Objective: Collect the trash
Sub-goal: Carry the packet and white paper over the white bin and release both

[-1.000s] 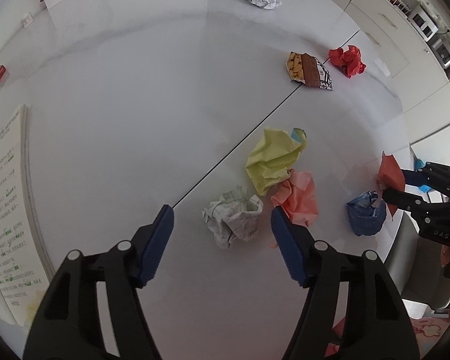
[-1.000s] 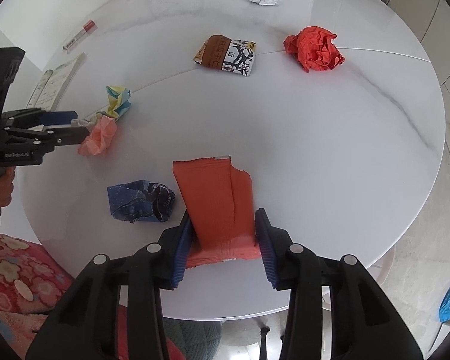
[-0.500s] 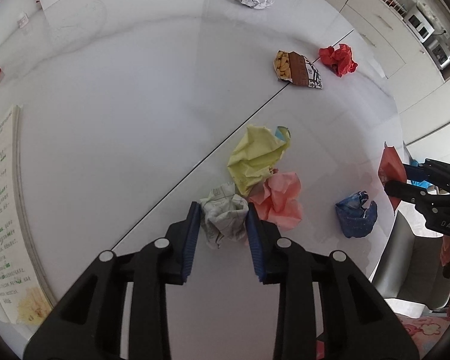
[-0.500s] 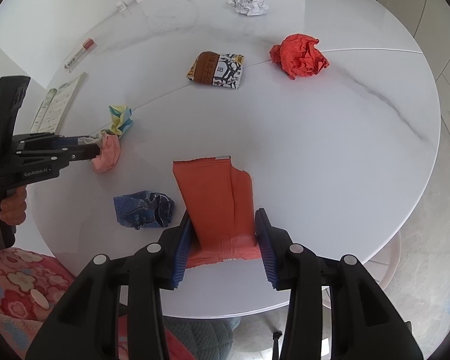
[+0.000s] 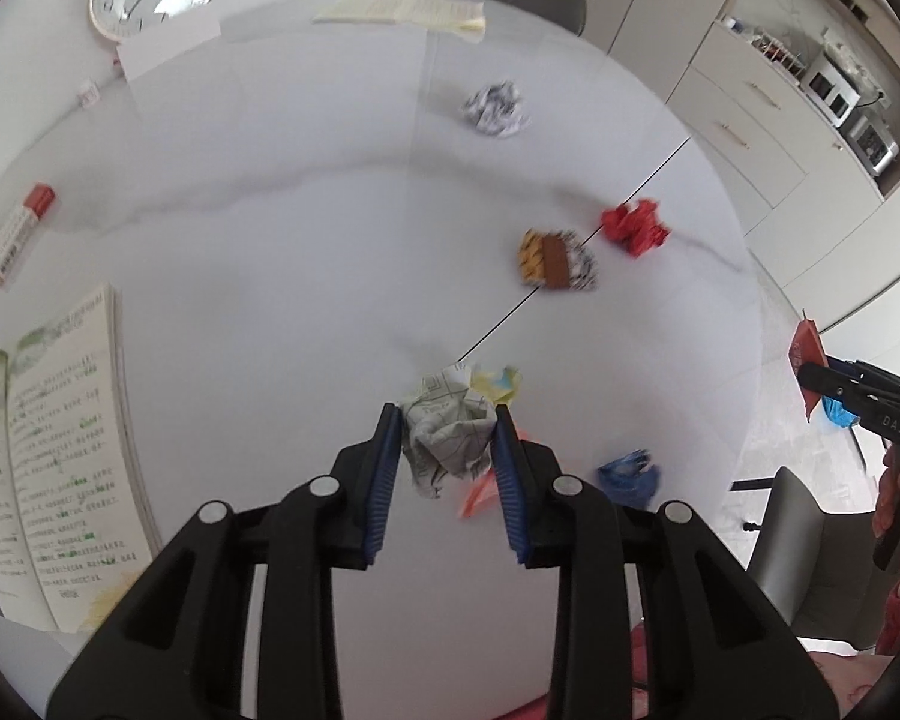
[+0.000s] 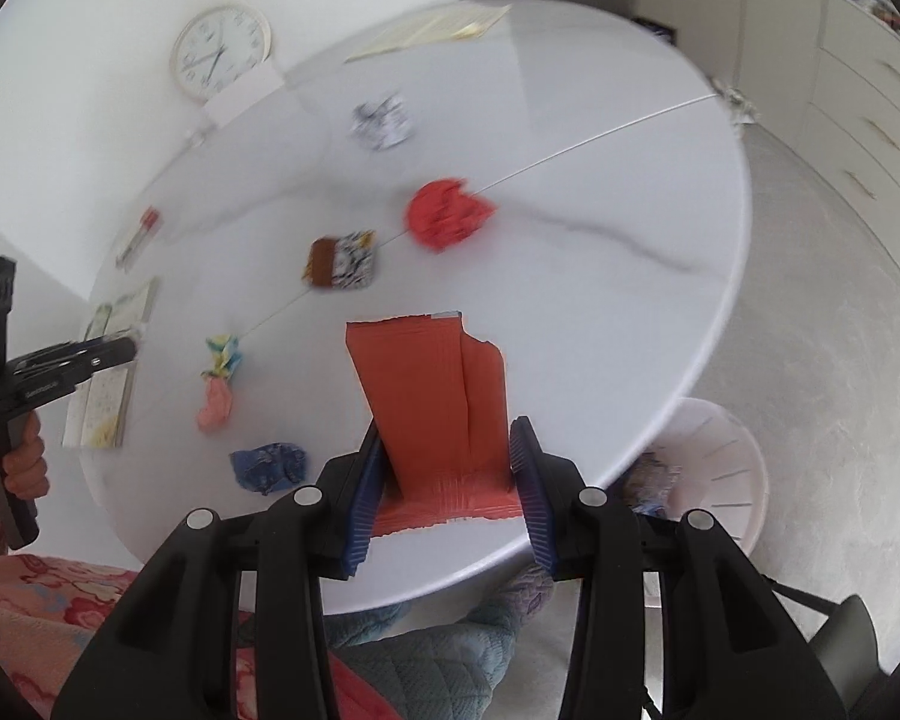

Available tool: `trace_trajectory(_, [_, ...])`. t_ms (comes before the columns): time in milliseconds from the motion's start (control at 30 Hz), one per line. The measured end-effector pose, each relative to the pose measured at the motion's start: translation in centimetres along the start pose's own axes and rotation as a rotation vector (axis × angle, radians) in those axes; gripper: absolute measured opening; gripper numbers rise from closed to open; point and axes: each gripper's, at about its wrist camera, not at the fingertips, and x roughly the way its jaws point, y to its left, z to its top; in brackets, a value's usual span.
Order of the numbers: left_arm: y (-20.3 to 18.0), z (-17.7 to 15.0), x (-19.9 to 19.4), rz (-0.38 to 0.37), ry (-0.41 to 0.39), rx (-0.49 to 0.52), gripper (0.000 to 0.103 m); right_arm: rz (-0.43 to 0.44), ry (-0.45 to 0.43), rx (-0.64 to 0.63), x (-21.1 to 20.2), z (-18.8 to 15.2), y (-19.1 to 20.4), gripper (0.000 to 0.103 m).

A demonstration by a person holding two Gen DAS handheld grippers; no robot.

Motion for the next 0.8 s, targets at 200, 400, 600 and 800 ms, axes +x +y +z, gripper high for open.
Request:
trace_trajectory(200, [-5.7,2.0,-2.5,-0.072,-0.062,0.075,0.03,-0.11,-0.057,0.13,-3.2,-1.7,-6.4,0.042])
trace_trajectory(400, [-12.5,2.9,-3.1,-0.161,-0.071,0.17,0.03,-0.196,-0.029,0.239,-2.4,-4.6,-12.2,0.043])
trace_trajectory(600, [-18.7,2.8,-1.8,-0.195,-0.032,0.269,0.03,-0.187,0.029,0.339,0.8,-6.5,-16.1,0.076])
trace_trajectory(800, [-24.5,2.3,0.3,-0.233,0.02,0.348,0.03,-0.215,0.012,0.409,-1.0,-7.5,-19.0,0.091])
